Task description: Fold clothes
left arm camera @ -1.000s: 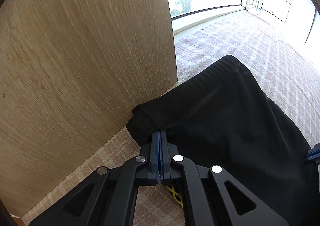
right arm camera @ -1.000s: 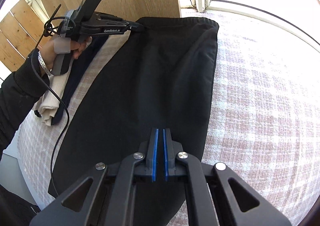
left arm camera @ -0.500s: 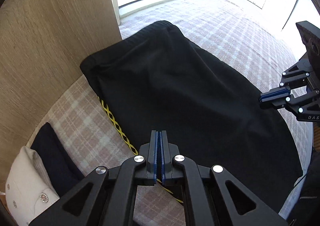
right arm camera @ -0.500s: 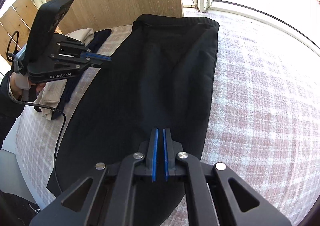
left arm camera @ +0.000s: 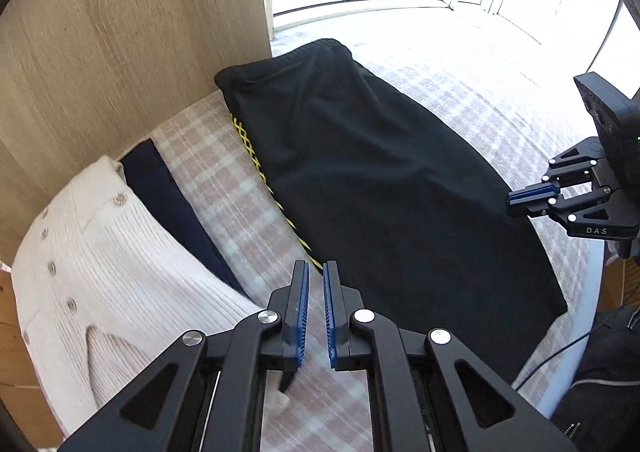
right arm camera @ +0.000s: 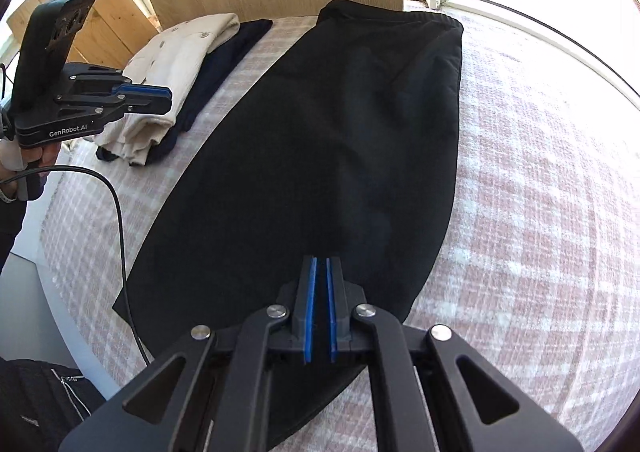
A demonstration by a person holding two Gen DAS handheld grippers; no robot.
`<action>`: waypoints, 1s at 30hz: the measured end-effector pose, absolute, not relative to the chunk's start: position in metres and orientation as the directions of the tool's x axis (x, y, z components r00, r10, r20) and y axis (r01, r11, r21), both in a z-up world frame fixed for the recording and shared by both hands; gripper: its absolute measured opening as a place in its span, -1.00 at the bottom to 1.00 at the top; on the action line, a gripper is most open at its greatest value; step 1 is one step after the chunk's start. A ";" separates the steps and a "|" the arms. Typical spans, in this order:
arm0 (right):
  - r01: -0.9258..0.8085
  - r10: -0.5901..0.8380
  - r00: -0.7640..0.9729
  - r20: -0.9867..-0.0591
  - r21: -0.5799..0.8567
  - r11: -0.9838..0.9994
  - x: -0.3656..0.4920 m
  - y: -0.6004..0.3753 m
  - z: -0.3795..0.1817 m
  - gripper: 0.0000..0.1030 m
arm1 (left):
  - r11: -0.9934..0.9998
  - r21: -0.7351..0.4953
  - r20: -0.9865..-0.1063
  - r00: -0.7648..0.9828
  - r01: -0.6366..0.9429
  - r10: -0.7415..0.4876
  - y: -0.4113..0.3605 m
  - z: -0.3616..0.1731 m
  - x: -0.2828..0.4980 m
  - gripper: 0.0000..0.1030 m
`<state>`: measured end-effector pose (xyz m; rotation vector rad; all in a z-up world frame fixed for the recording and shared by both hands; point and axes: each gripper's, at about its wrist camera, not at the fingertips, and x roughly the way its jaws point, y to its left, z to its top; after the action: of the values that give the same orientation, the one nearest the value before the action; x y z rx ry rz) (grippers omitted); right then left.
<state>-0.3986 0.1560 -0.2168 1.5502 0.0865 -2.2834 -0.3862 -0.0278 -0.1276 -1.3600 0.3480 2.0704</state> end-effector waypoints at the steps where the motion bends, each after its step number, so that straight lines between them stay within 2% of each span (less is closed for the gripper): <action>1: 0.349 -0.272 -0.305 -0.913 0.158 -0.924 -0.388 0.153 -0.222 -0.90 | -0.760 -0.156 -0.892 -0.240 -0.631 0.382 -0.031 -0.129 -0.367 -0.85; 3: 0.365 -0.268 -0.274 -0.924 0.158 -0.917 -0.368 0.146 -0.232 -0.90 | -0.743 -0.217 -0.891 -0.182 -0.633 0.415 -0.028 -0.138 -0.336 -0.85; 8: 0.330 -0.256 -0.245 -0.935 0.168 -0.929 -0.360 0.146 -0.258 -0.92 | -0.754 -0.251 -0.906 -0.125 -0.607 0.403 -0.021 -0.168 -0.292 -0.85; 12: 0.251 -0.355 -0.297 -0.887 0.286 -0.925 -0.350 0.158 -0.236 -0.91 | -0.780 -0.256 -0.896 -0.163 -0.571 0.413 -0.031 -0.158 -0.279 -0.85; 15: 0.213 -0.305 -0.330 -0.893 0.244 -0.946 -0.327 0.158 -0.228 -0.86 | -0.790 -0.262 -0.888 -0.182 -0.555 0.422 -0.042 -0.146 -0.263 -0.80; 19: 0.156 -0.344 -0.304 -0.888 0.310 -0.938 -0.299 0.161 -0.236 -0.67 | -0.790 -0.264 -0.886 -0.185 -0.553 0.426 -0.046 -0.143 -0.245 -0.78; 26: 0.115 -0.333 -0.290 -0.897 0.312 -0.943 -0.256 0.208 -0.222 -0.59 | -0.782 -0.274 -0.889 -0.162 -0.560 0.428 -0.040 -0.158 -0.246 -0.73; 27: 0.106 -0.326 -0.286 -0.901 0.309 -0.945 -0.247 0.221 -0.219 -0.54 | -0.781 -0.275 -0.890 -0.160 -0.561 0.428 -0.040 -0.159 -0.245 -0.73; 29: 0.093 -0.314 -0.275 -0.909 0.300 -0.950 -0.237 0.233 -0.217 -0.30 | -0.780 -0.283 -0.888 -0.155 -0.559 0.433 -0.042 -0.160 -0.243 -0.73; 30: 0.095 -0.315 -0.276 -0.908 0.300 -0.949 -0.238 0.230 -0.219 -0.27 | -0.779 -0.294 -0.885 -0.149 -0.554 0.440 -0.045 -0.162 -0.243 -0.73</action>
<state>-0.2375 0.2300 -0.2191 1.7087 -0.2719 -2.3060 -0.2431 -0.0448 -0.1623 -1.4747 0.1317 1.9793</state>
